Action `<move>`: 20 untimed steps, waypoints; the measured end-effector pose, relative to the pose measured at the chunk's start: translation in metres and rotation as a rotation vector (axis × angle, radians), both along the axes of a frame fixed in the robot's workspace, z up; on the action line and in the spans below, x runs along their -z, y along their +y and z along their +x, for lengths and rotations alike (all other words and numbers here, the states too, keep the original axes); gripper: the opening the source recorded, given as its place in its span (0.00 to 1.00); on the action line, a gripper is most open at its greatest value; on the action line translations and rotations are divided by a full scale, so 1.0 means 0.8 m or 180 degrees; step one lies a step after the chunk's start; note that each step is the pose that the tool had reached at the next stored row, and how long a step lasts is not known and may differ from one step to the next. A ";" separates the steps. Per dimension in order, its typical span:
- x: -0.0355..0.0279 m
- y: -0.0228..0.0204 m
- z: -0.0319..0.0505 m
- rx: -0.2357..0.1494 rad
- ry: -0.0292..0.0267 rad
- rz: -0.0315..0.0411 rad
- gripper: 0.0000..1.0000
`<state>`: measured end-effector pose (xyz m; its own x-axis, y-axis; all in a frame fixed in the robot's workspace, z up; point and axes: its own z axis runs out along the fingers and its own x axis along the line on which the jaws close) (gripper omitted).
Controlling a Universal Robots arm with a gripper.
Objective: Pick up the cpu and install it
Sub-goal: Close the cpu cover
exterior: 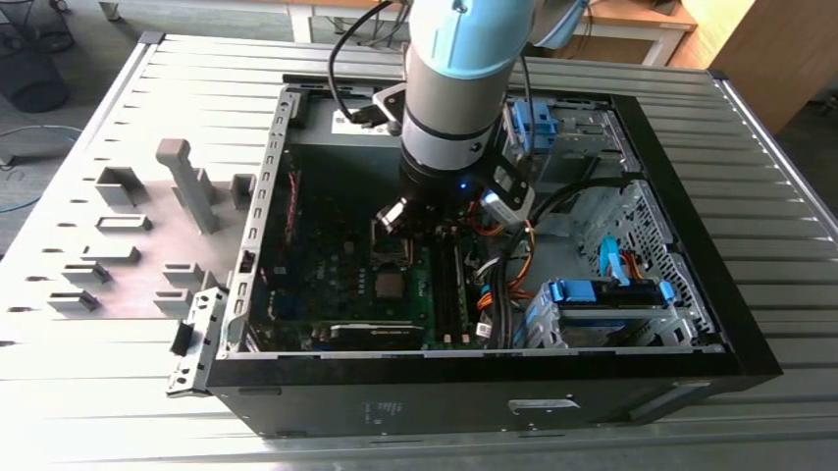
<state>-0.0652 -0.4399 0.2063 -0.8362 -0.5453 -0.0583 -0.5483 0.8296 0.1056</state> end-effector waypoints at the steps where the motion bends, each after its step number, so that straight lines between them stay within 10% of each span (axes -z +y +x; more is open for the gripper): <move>1: 0.0002 0.0006 0.000 0.0000 0.0000 0.0003 0.11; 20: 0.0062 0.0028 -0.005 0.0000 -0.0001 0.0011 0.11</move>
<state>-0.0689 -0.4376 0.2013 -0.8362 -0.5451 -0.0603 -0.5484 0.8292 0.1083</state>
